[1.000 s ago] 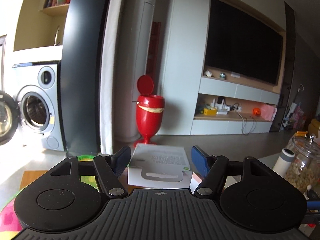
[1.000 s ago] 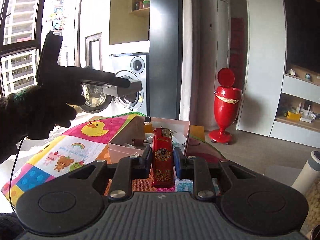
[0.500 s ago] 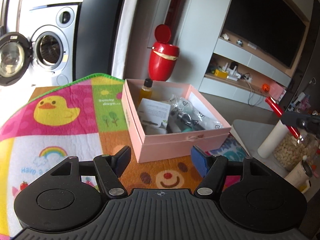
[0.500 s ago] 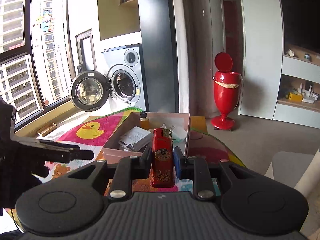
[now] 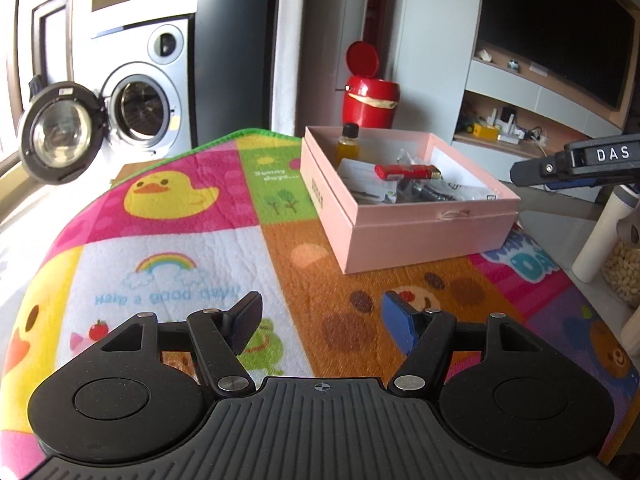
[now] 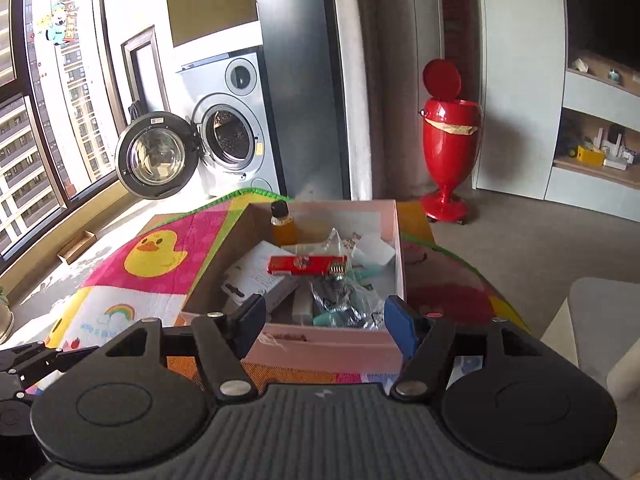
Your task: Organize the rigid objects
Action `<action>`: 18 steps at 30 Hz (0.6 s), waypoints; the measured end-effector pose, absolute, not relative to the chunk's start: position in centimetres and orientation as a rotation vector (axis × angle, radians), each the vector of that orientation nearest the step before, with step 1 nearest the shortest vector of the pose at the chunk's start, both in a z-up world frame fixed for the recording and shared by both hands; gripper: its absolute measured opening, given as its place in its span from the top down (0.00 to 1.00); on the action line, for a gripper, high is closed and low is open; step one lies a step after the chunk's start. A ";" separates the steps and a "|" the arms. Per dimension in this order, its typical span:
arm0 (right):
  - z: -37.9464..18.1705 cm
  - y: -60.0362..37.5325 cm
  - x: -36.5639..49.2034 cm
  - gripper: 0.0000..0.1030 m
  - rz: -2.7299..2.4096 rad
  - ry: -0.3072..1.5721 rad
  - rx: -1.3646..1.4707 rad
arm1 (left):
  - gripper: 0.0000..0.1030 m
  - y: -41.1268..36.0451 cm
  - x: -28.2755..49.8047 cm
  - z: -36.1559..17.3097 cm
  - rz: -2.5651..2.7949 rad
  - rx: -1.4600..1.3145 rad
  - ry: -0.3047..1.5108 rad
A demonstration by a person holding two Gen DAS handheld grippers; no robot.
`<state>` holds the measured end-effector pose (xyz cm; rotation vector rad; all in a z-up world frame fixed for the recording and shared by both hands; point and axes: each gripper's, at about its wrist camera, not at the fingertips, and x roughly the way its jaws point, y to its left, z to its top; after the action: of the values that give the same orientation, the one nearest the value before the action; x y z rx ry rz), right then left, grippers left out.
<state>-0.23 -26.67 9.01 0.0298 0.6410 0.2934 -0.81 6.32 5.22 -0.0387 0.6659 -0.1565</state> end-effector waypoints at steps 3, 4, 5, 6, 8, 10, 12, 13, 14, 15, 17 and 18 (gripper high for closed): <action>4.9 -26.9 -1.4 0.35 0.259 0.736 0.037 | 0.31 6.5 -0.6 3.6 -0.127 -0.031 0.705; 4.0 -26.9 -1.6 0.35 0.252 0.757 0.034 | 0.31 6.5 -0.5 3.2 -0.116 -0.033 0.718; 2.9 -26.9 -1.7 0.35 0.243 0.780 0.027 | 0.31 6.5 -0.3 2.9 -0.115 -0.042 0.731; 1.7 -26.7 -1.8 0.35 0.230 0.804 0.015 | 0.31 6.4 -0.1 2.6 -0.119 -0.052 0.745; 0.2 -26.7 -1.6 0.32 0.211 0.833 0.010 | 0.27 5.8 0.1 2.0 -0.124 -0.050 0.753; -0.1 -26.4 -2.0 0.24 0.211 0.795 -0.005 | 0.24 4.5 0.0 1.6 -0.104 0.011 0.743; -0.3 -25.7 -2.1 0.16 0.210 0.789 -0.034 | 0.22 3.5 -0.2 1.3 -0.092 0.030 0.720; -0.4 -25.3 -2.1 0.15 0.211 0.786 -0.053 | 0.18 3.2 -0.1 1.2 -0.084 0.022 0.716; -0.6 -25.0 -2.1 0.12 0.209 0.784 -0.077 | 0.16 3.0 0.0 1.1 -0.079 0.017 0.714; -0.8 -25.0 -2.2 0.03 0.193 0.759 -0.089 | 0.15 2.9 0.0 1.1 -0.074 0.012 0.713; -1.1 -25.3 -2.1 0.00 0.153 0.755 -0.071 | 0.14 2.8 0.0 1.0 -0.060 0.003 0.705; -1.2 -25.7 -2.0 0.00 0.155 0.760 -0.041 | 0.14 2.8 0.0 0.9 -0.049 0.000 0.698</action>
<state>-1.96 -25.67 -1.21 -0.0407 0.7603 0.1555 0.00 2.75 0.95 -0.0002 0.6976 -0.0492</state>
